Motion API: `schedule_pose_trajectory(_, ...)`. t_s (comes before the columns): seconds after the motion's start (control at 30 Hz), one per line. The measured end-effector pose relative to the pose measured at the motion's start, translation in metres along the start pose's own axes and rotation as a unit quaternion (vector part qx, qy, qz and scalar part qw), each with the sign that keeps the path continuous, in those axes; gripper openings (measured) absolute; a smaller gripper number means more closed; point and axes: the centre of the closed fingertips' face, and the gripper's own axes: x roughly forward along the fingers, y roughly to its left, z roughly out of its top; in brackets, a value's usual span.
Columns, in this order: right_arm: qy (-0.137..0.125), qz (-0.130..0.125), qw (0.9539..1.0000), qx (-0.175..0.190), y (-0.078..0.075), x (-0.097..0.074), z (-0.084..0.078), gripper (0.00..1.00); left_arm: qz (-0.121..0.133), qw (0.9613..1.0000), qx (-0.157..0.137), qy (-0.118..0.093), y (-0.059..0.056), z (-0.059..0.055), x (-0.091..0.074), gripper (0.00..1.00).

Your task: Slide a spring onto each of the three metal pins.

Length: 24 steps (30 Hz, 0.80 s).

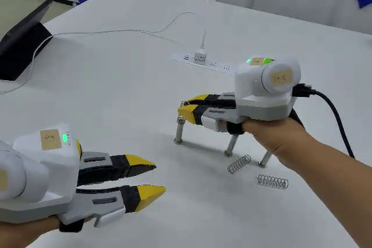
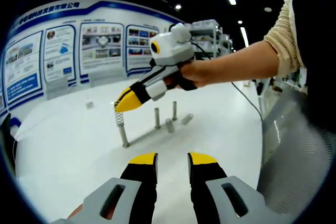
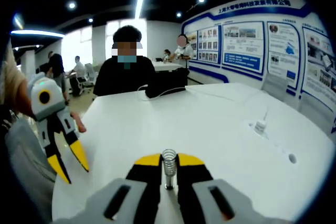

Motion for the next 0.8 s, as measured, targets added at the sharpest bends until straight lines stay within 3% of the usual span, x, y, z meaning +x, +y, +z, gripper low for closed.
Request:
schedule_pose_trajectory(0.27, -0.003, -0.001, 1.0, 0.007, -0.0001, -0.0008, 0.0004, 0.11, 0.001, 1.0, -0.002, 0.001, 0.002, -0.0012, -0.0002, 0.23)
schedule_pose_trajectory(0.6, -0.007, -0.003, 0.999, 0.044, -0.0062, -0.0003, -0.0002, 0.11, -0.001, 1.0, -0.001, 0.002, 0.002, -0.0008, 0.0005, 0.22)
schedule_pose_trajectory(0.67, -0.008, -0.002, 0.9976, 0.069, -0.007, -0.0008, -0.0004, 0.11, -0.001, 1.0, -0.001, 0.002, 0.0023, -0.0009, 0.0003, 0.22)
schedule_pose_trajectory(0.8, -0.005, -0.002, 0.9975, 0.071, -0.007, -0.0007, -0.0022, 0.11, -0.001, 1.0, -0.002, 0.002, 0.0028, -0.0011, 0.0002, 0.21)
